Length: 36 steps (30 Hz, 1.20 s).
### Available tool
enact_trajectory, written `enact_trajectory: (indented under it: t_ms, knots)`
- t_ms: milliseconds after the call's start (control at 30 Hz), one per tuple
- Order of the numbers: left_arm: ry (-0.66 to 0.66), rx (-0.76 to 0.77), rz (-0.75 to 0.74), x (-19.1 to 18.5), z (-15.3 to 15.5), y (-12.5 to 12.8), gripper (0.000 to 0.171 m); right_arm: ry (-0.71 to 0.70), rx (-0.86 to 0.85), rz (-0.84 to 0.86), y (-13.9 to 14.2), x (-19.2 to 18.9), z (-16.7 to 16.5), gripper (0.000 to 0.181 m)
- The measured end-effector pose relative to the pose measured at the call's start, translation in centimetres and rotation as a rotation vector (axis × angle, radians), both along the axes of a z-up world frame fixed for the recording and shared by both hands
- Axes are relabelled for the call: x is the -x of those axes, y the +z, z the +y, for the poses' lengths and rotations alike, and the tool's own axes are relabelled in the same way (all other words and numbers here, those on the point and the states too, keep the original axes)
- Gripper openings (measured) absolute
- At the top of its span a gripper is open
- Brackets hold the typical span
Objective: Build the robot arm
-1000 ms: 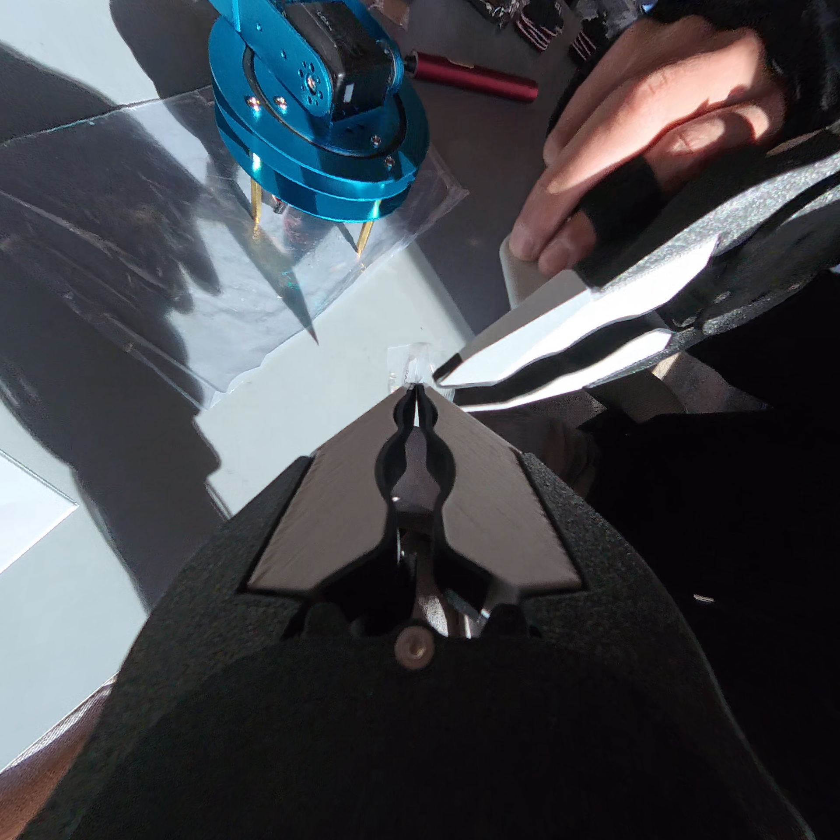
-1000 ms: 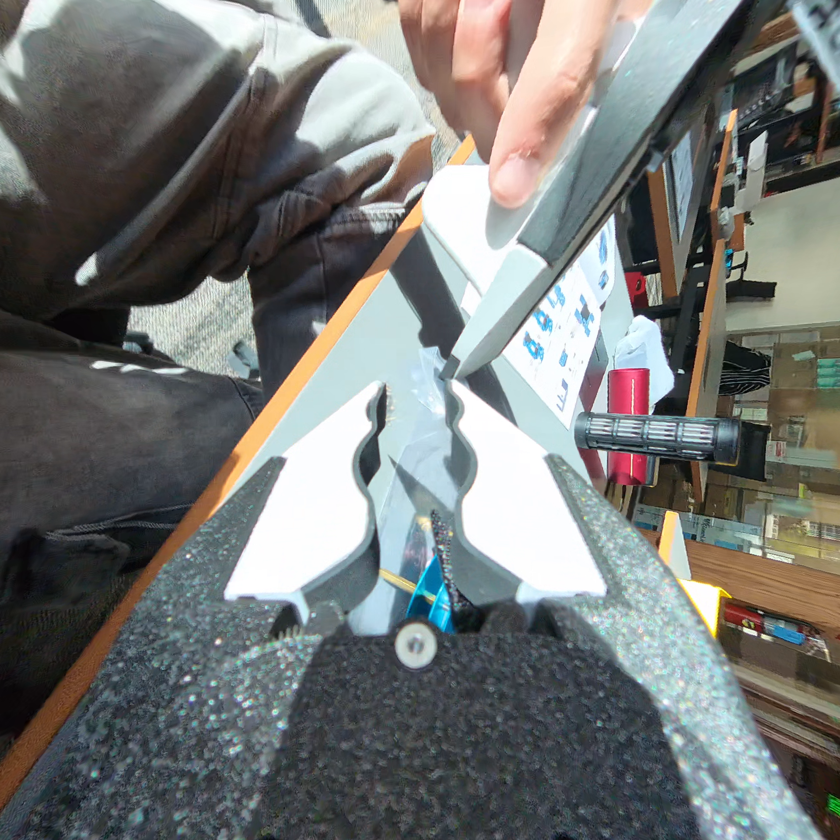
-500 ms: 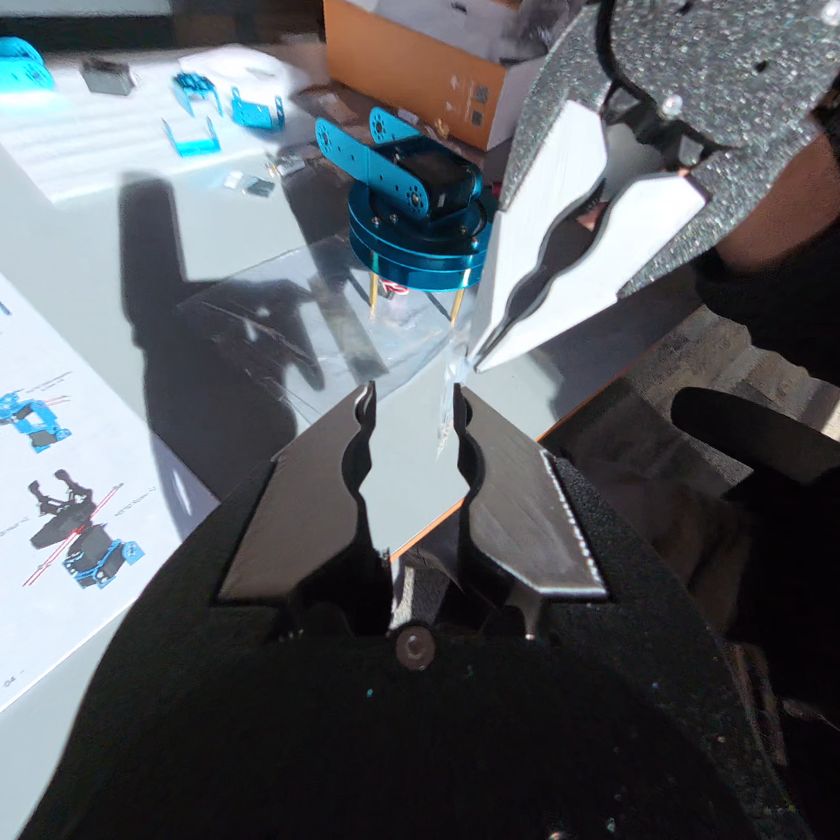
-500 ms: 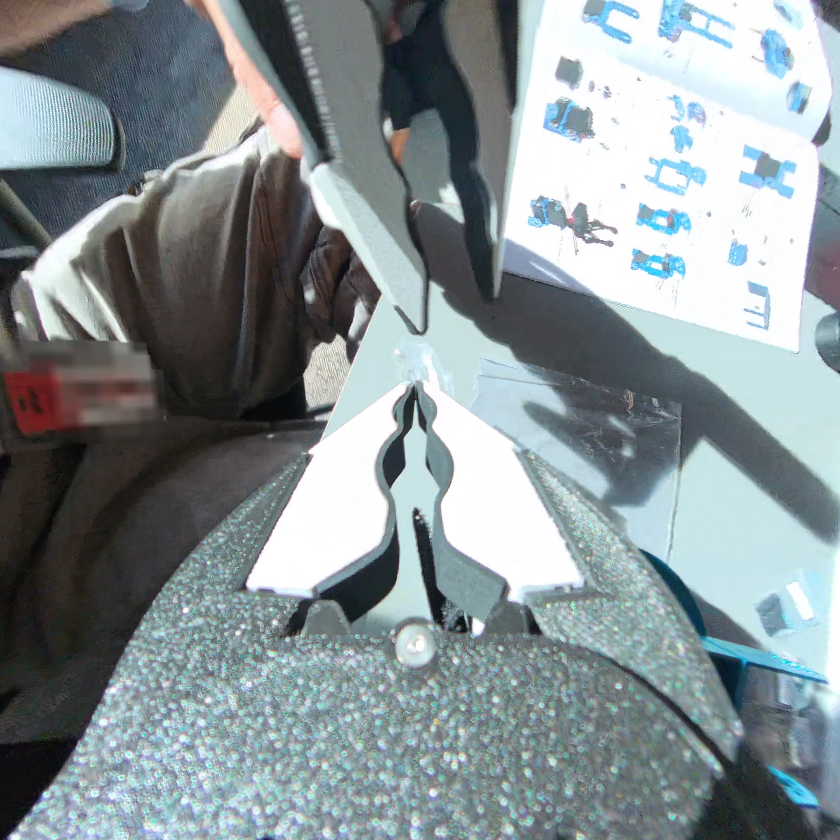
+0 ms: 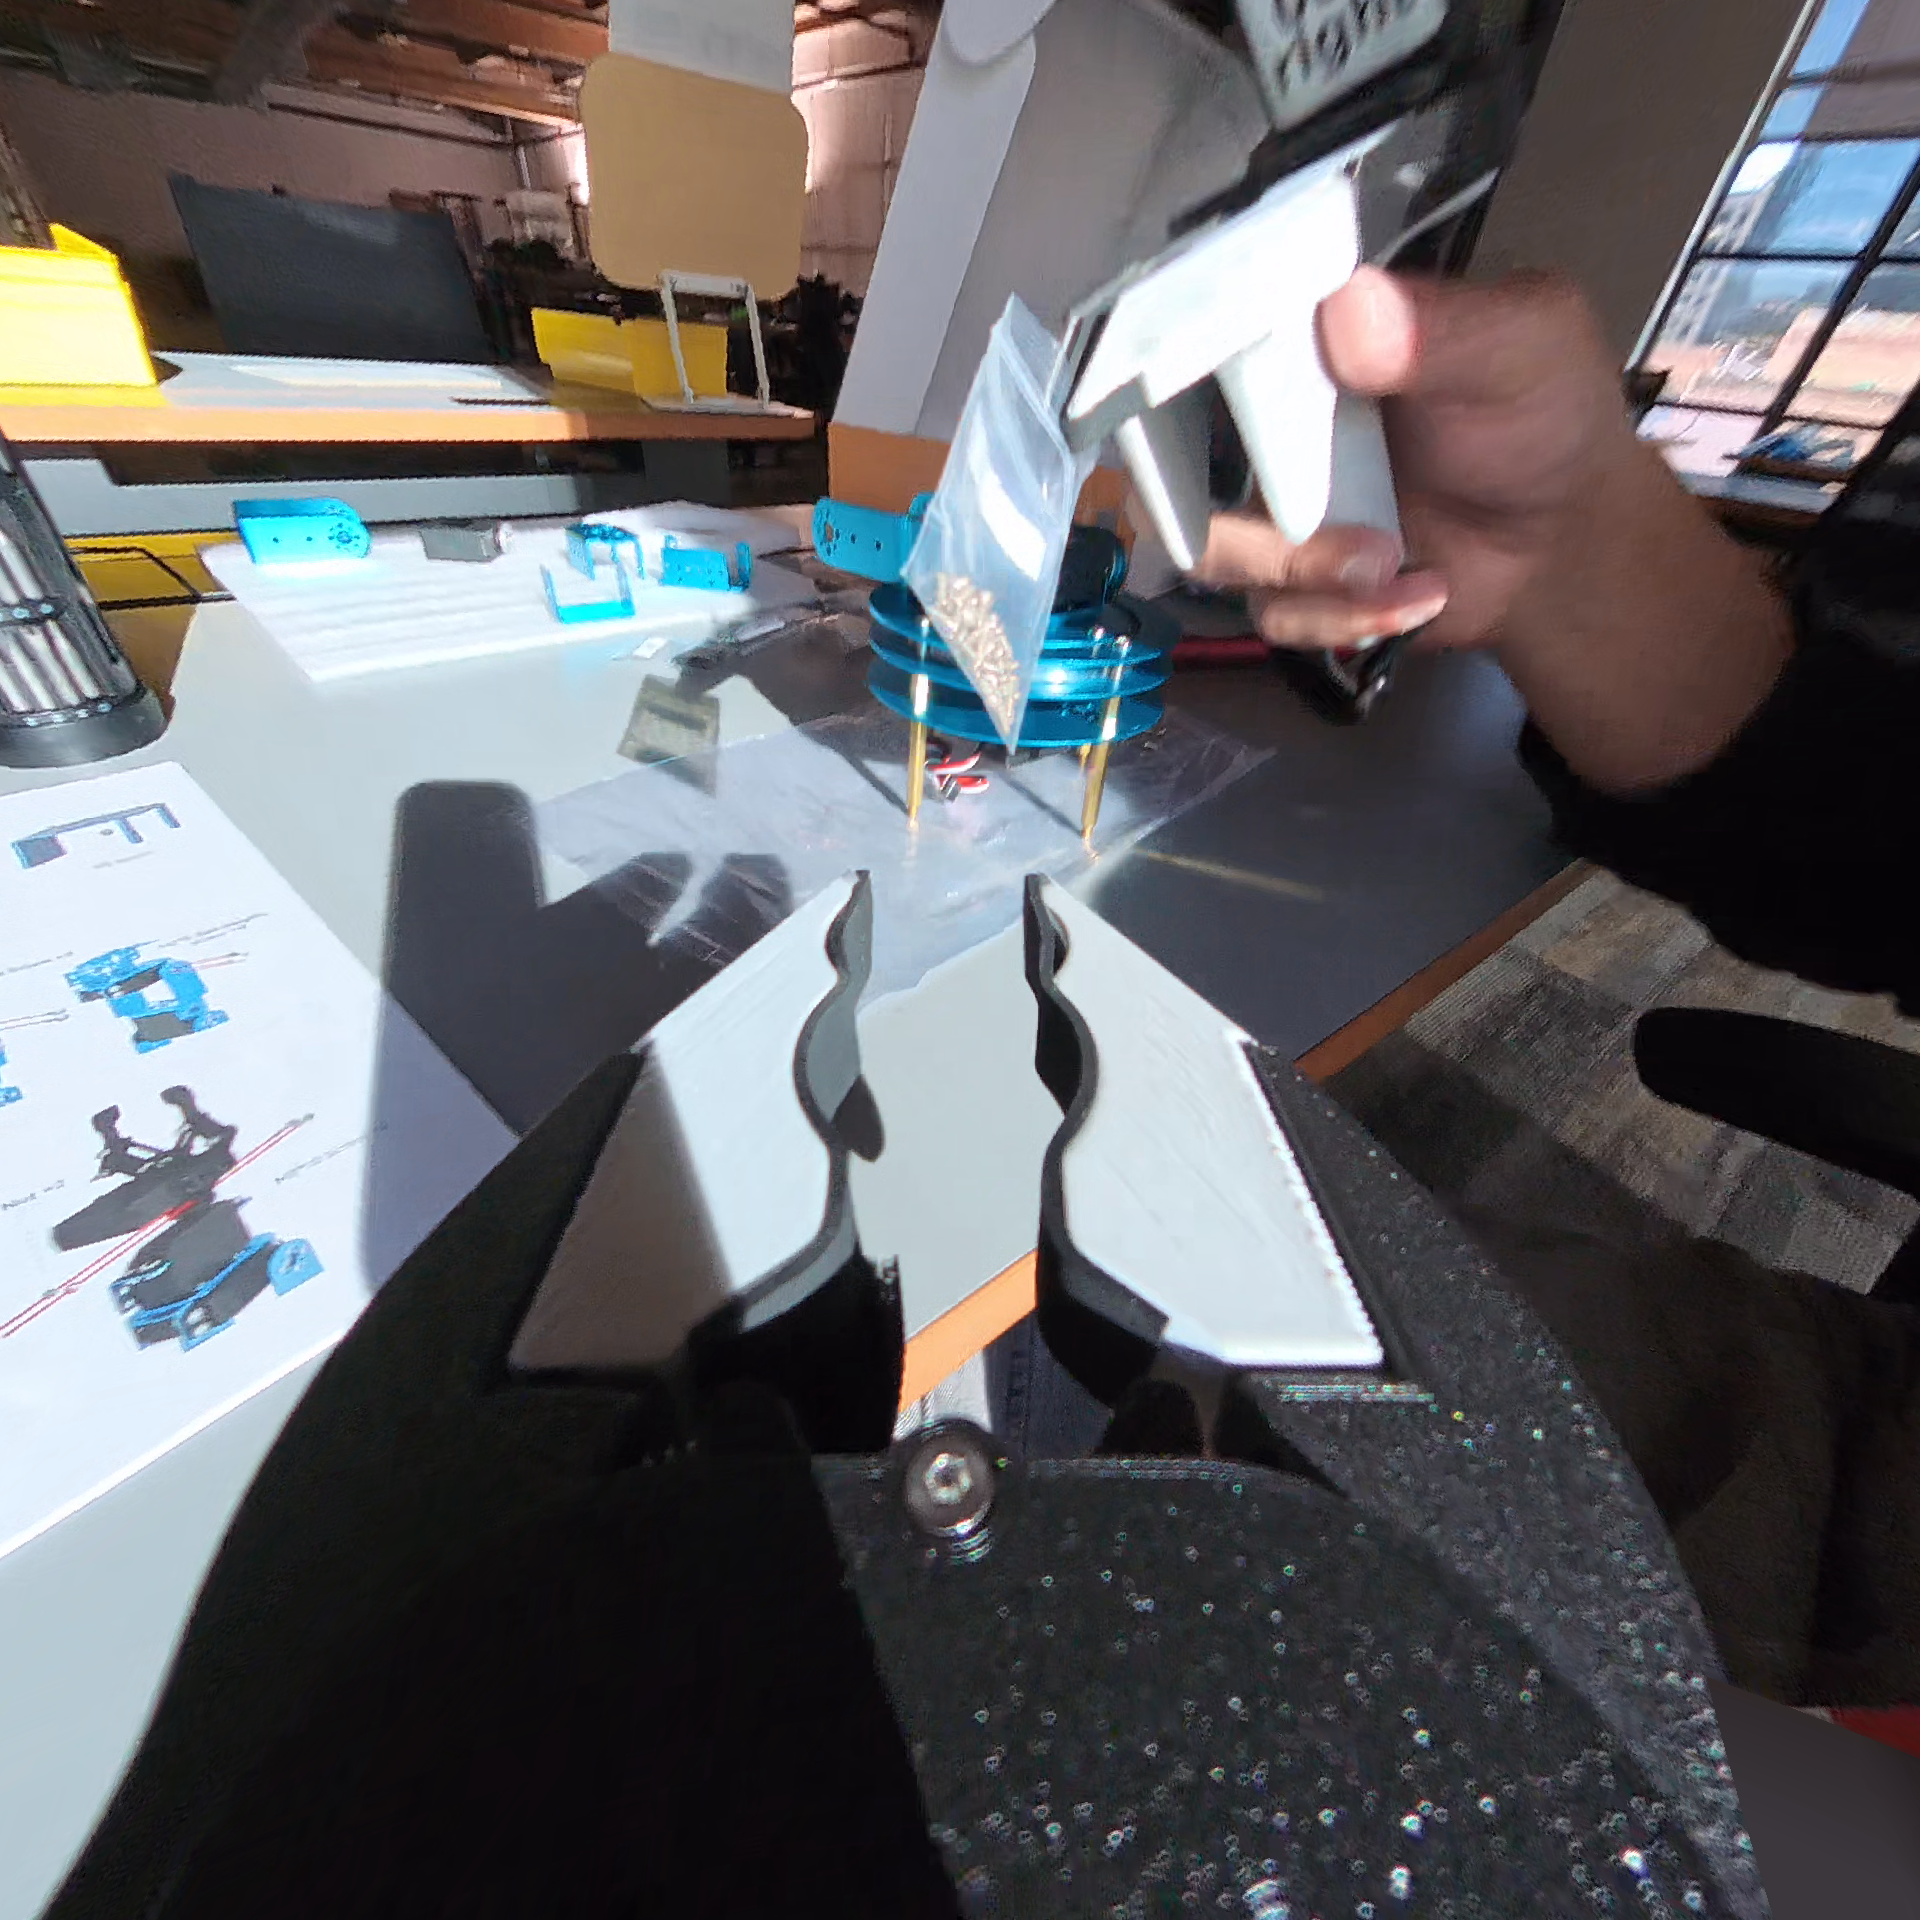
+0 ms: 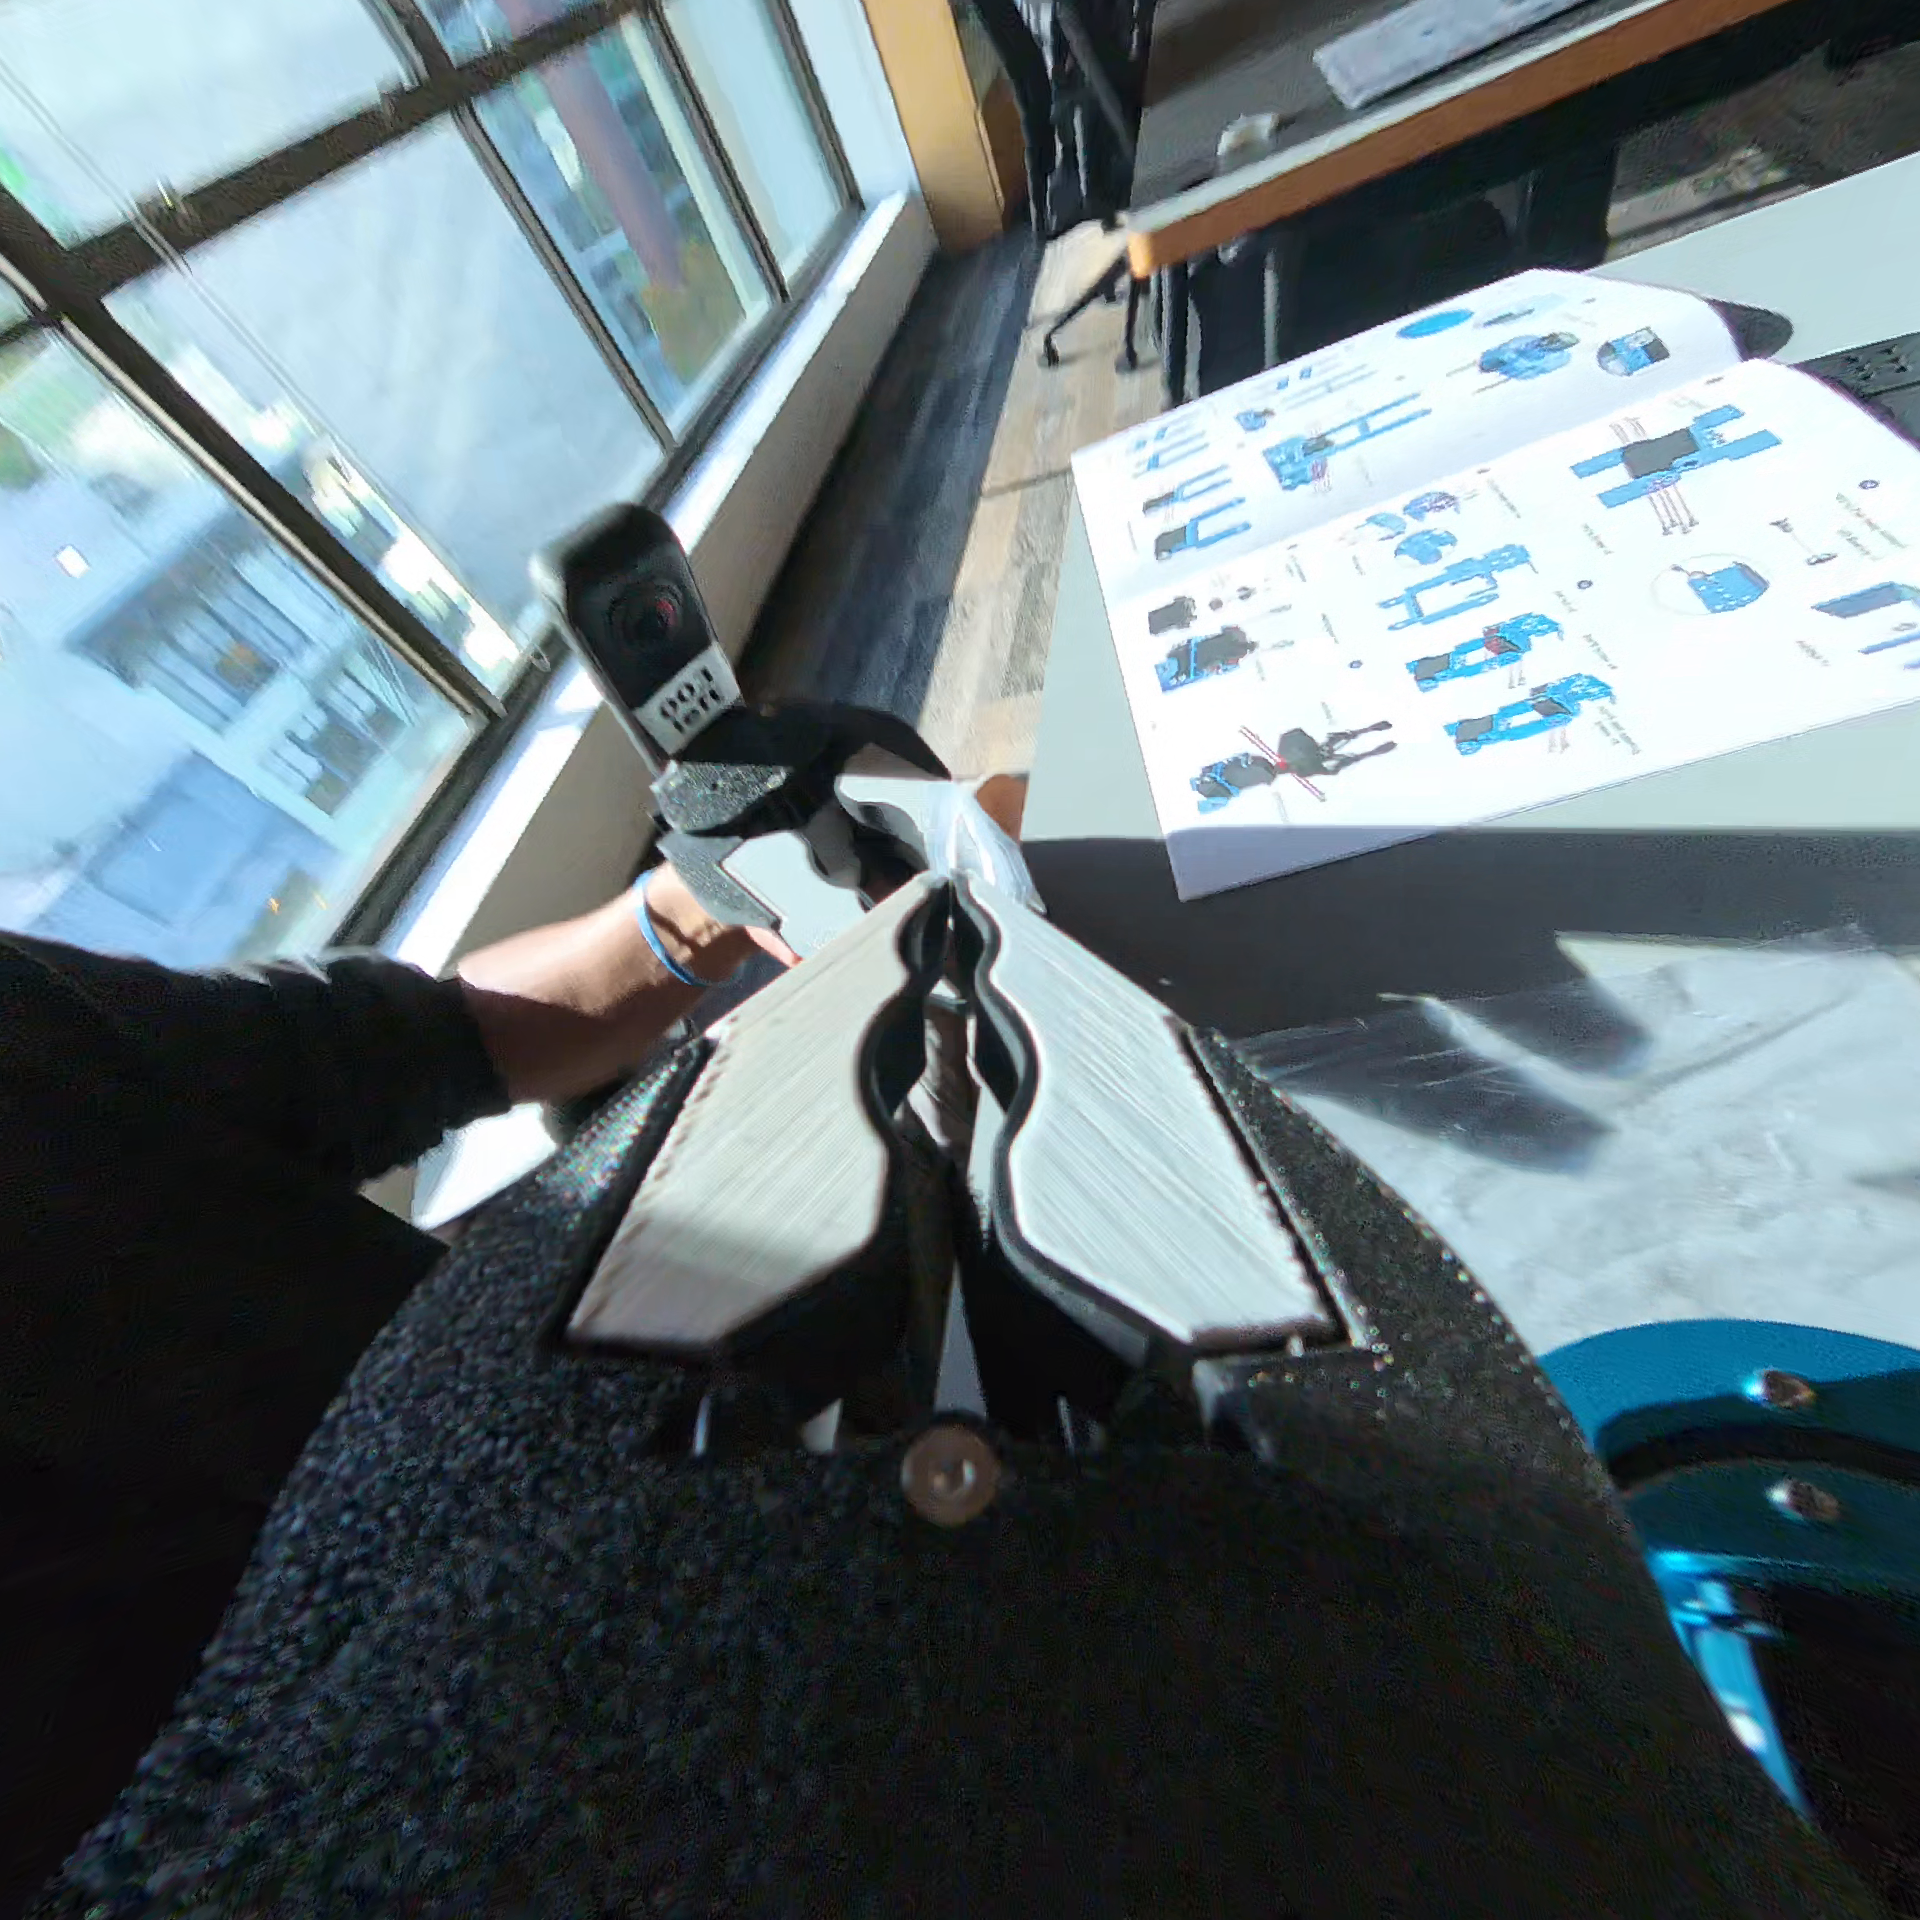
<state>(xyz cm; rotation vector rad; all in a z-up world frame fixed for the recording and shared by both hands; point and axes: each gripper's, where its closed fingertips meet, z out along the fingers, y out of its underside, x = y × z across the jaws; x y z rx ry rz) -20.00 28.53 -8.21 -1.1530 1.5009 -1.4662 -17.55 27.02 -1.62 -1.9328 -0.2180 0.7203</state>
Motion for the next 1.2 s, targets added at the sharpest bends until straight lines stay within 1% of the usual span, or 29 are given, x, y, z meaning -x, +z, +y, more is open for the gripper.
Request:
enact_trajectory:
  t_ms: [67, 100, 167, 233, 333, 367, 433, 533, 633, 700, 767, 800, 833, 900, 1000, 1067, 1100, 1200]
  knots:
    - [-0.062, 0.085, -0.018, 0.1, 0.0, 1.0, 0.028, -0.043, -0.038, 0.131, 0.1, 0.1, 0.0, 0.0]
    - [-0.071, 0.128, -0.018, 0.0, 0.4, 1.4, 0.028, -0.066, -0.057, 0.166, -0.1, 0.0, 0.0, 0.0]
    - [-0.097, 0.238, -0.034, -0.3, 1.4, 2.6, 0.028, -0.11, -0.075, 0.194, -0.7, -0.1, 0.2, 0.0]
    - [-0.171, 0.352, -0.036, -0.5, 2.0, 3.4, 0.028, -0.123, -0.09, 0.255, -0.7, 0.0, 0.1, 0.0]
    - [-0.326, 0.492, 0.006, -0.4, 1.9, 3.8, 0.026, -0.129, -0.086, 0.297, -0.8, -0.1, 0.0, 0.0]
    - [-0.338, 0.499, 0.017, -0.6, 2.0, 3.6, 0.026, -0.116, -0.084, 0.326, -0.7, 0.1, -0.1, 0.0]
    - [-0.315, 0.466, 0.006, -1.4, 2.7, 3.2, 0.026, -0.11, -0.078, 0.378, -0.9, 0.0, 0.0, 0.0]
    - [-0.393, 0.462, -0.017, -1.0, 2.3, 3.8, 0.027, -0.127, -0.056, 0.391, -1.8, -0.6, 0.5, 0.0]
    - [-0.4, 0.452, 0.008, -1.4, 2.4, 3.8, 0.026, -0.132, -0.061, 0.421, -1.9, -1.0, 0.6, 0.0]
    - [-0.417, 0.432, 0.032, -1.5, 2.1, 3.7, 0.019, -0.128, -0.054, 0.418, -2.2, -0.9, 0.7, 0.0]
    - [-0.39, 0.412, 0.049, -2.1, 2.2, 3.6, 0.015, -0.129, -0.055, 0.411, -2.3, -0.8, 0.8, 0.0]
    - [-0.392, 0.388, 0.069, -2.2, 2.0, 3.4, 0.0, -0.136, -0.051, 0.403, -2.5, -0.9, 0.9, 0.0]
    - [-0.38, 0.35, 0.09, -2.4, 2.0, 3.1, 0.0, -0.146, -0.049, 0.39, -2.7, -1.0, 0.9, 0.0]
    - [-0.34, 0.291, 0.127, -3.1, 2.4, 2.7, 0.0, -0.183, -0.031, 0.329, -3.7, -1.4, 1.1, 0.0]
    - [-0.366, 0.235, 0.228, -3.6, 2.4, 1.9, 0.0, -0.244, -0.02, 0.227, -5.0, -2.1, 1.3, 0.0]
    - [-0.385, 0.21, 0.297, -4.2, 2.3, 1.3, 0.0, -0.281, 0.021, 0.14, -6.4, -2.3, 1.3, 0.001]
    - [-0.399, 0.193, 0.334, -4.4, 2.1, 1.0, 0.0, -0.316, 0.055, 0.086, -7.2, -2.6, 1.3, 0.005]
    - [-0.451, 0.142, 0.424, -4.9, 1.3, -0.1, 0.0, -0.383, 0.096, -0.055, -8.6, -3.0, 0.8, 0.016]
